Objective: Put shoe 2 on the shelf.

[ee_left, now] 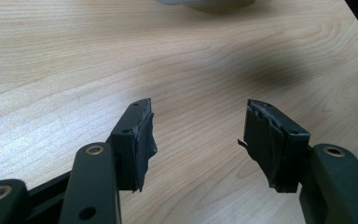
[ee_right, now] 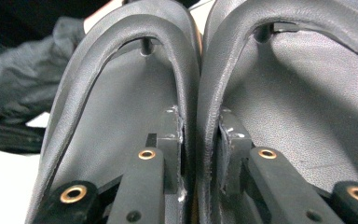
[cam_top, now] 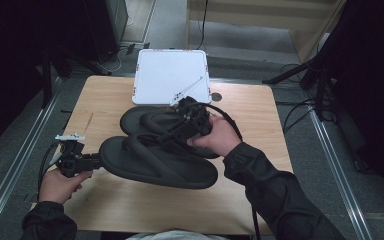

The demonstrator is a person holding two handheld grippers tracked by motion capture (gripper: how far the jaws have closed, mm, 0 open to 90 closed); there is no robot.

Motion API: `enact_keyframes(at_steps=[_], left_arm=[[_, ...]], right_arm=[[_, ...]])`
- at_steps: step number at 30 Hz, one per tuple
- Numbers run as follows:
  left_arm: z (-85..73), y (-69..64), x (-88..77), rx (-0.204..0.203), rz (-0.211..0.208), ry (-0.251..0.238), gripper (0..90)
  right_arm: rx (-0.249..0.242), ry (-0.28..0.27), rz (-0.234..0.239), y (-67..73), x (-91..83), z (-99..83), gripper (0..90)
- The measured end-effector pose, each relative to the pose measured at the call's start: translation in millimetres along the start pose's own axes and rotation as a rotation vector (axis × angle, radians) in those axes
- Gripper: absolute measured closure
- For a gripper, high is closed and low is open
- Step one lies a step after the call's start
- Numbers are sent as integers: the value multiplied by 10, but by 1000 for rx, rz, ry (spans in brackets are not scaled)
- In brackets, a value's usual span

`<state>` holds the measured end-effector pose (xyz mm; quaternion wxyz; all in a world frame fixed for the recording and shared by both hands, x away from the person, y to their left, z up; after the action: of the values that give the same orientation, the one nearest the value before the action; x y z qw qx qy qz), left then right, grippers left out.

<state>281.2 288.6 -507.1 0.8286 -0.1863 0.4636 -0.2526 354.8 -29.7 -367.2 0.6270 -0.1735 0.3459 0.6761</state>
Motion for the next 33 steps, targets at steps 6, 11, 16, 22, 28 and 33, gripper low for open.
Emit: enact_keyframes(at_steps=[6,11,16,22,28,33], left_arm=[[-2,2,1,-2,-1,-4,422],[-2,-1,9,-3,-2,-1,419],[0,0,13,1,-1,2,419],[-2,-8,28,11,-2,12,418],[0,-9,35,9,-3,14,418],[0,-14,39,14,-3,13,419]], right_arm=[[9,-19,-19,-99,-136,201,751],[15,-19,-57,-210,-231,336,750],[47,-24,-120,-349,-293,405,750],[129,-19,-212,-628,-322,438,751],[228,-42,-312,-918,-384,457,751],[303,-63,-364,-1073,-392,458,751]])
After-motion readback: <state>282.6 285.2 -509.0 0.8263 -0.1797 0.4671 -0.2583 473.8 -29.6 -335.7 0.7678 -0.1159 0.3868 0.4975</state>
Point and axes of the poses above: each handheld gripper's, and its own axes: x roughly forward along the jaws, z roughly out of its top, y roughly to its left, the point moved 2 cm from there along x, roughly forward along the jaws, and after that the axes turned 11 degrees about -x, right-handed, at the moved point
